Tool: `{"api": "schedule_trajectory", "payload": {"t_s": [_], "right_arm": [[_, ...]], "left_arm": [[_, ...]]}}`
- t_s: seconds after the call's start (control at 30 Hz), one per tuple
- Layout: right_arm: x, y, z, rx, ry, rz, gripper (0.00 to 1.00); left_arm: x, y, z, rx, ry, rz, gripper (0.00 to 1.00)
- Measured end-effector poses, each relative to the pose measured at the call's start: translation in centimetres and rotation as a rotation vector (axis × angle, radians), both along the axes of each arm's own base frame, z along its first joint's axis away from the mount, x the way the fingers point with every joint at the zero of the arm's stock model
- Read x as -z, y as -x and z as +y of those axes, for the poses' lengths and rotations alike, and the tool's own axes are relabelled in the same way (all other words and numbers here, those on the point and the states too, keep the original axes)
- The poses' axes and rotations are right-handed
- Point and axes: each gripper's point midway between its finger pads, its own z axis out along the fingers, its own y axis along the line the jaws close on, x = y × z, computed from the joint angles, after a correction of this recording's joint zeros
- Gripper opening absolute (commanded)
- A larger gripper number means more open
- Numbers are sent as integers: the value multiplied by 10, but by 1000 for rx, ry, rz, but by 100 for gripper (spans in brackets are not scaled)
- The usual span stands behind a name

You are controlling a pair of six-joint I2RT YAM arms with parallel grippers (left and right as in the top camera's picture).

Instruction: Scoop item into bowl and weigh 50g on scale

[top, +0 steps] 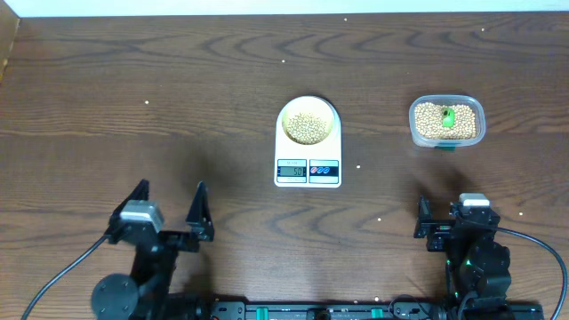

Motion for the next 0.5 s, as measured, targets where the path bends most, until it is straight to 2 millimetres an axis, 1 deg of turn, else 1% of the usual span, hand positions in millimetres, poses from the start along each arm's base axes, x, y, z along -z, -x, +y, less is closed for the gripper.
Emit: {"api": "schedule_trajectory", "payload": {"t_s": [0.2, 0.3, 0.4, 0.43, 0.5], "right_arm": [[0, 0, 0, 0, 0, 0, 99], [0, 0, 0, 0, 0, 0, 99], [0, 0, 0, 0, 0, 0, 99], [0, 0, 0, 0, 0, 0, 99], [0, 0, 0, 0, 0, 0, 99]], "left_arm": [[54, -22, -4, 34, 43, 50, 97], [77, -29, -4, 39, 57, 76, 97], [93, -32, -5, 41, 63, 99, 97], [101, -34, -6, 45, 65, 113, 97], [109, -34, -8, 56, 65, 123, 97]]}}
